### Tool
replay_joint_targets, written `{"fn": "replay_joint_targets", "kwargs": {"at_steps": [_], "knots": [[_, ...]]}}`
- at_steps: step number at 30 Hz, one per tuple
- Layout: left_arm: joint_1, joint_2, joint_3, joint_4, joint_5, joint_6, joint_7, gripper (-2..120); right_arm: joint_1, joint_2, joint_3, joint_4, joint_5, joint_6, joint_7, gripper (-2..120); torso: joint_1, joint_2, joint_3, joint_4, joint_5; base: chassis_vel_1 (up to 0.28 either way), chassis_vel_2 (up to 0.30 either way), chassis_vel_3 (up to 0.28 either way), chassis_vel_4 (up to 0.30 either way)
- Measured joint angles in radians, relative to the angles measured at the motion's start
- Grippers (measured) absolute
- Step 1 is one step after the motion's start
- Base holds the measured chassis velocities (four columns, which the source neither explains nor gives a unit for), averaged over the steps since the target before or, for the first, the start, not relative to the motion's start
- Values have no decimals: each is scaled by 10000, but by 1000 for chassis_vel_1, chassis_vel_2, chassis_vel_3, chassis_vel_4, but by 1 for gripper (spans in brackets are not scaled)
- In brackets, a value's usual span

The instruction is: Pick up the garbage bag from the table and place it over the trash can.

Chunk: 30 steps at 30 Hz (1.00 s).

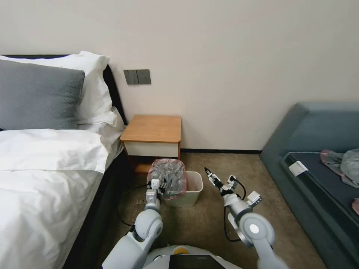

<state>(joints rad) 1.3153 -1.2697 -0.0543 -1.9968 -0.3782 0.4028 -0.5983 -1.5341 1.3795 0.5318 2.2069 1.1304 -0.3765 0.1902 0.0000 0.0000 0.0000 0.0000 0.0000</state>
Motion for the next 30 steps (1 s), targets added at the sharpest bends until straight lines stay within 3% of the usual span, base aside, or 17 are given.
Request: {"fn": "replay_joint_targets", "kwargs": {"at_steps": [30], "knots": [[-881,-53,203,873,-734,255,-199,54,-130,143,-271,-394,-502,296,-290,100,0,0,0,0,0,0,0,0,0]]}}
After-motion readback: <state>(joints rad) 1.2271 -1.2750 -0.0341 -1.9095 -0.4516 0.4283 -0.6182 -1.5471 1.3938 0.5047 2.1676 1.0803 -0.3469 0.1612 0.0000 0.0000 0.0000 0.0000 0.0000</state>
